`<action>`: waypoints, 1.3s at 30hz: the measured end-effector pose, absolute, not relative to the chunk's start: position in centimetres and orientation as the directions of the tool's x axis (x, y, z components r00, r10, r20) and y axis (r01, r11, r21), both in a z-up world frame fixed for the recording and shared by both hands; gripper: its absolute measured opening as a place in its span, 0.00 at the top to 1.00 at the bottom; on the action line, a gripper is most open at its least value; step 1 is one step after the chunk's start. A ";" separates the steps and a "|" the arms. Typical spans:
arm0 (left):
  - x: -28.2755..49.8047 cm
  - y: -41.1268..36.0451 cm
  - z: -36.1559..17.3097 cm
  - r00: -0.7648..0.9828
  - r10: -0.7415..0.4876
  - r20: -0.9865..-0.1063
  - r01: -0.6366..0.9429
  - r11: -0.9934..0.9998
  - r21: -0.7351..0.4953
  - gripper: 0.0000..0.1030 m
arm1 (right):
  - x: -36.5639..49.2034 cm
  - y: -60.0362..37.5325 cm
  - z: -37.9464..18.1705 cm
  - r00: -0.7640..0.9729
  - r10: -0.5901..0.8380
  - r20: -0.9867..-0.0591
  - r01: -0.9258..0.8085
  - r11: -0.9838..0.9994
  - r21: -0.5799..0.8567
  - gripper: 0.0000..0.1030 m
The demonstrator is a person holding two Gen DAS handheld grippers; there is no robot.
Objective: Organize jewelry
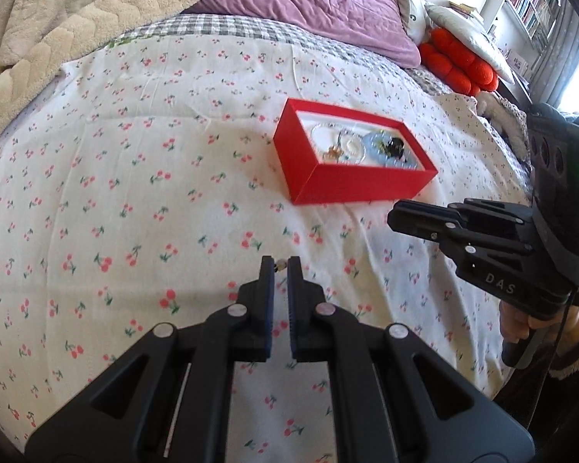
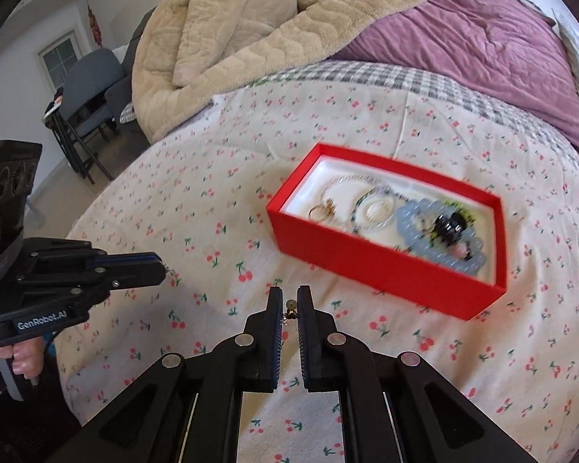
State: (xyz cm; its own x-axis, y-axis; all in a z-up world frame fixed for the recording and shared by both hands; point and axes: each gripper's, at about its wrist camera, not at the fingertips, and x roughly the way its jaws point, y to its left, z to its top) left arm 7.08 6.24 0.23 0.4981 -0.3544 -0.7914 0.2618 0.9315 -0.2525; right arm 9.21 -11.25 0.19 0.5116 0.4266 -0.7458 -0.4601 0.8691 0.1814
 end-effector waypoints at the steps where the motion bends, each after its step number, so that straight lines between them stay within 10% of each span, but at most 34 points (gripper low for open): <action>1: 7.5 5.8 0.5 0.502 -0.356 -0.788 0.264 0.931 -0.253 0.93 | 9.3 -11.5 0.6 0.521 0.426 -0.740 -0.457 0.871 0.181 0.93; 23: 17.0 -2.5 1.2 0.491 -0.458 -0.741 0.357 0.882 -0.309 0.93 | 16.8 -18.2 2.1 0.553 0.449 -0.702 -0.235 0.892 0.385 0.90; 28: 17.3 -2.1 1.8 0.501 -0.462 -0.732 0.346 0.882 -0.320 0.61 | 17.0 -18.9 2.6 0.545 0.467 -0.696 -0.217 0.881 0.421 0.76; 32: 16.8 -1.5 2.3 0.514 -0.432 -0.741 0.327 0.897 -0.296 0.55 | 16.2 -19.9 3.4 0.574 0.458 -0.678 -0.209 0.883 0.420 0.42; 39: 14.8 -0.8 2.6 0.528 -0.296 -0.796 0.251 0.950 -0.186 0.22 | 13.8 -20.1 3.9 0.573 0.354 -0.740 -0.208 0.935 0.286 0.37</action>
State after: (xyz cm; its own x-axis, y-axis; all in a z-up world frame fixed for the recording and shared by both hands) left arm 14.81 -0.82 2.65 0.5276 -0.2961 -0.7962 0.2515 0.9497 -0.1865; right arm 13.80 -20.13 3.94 0.5725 0.3538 -0.7396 -0.2083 0.9353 0.2862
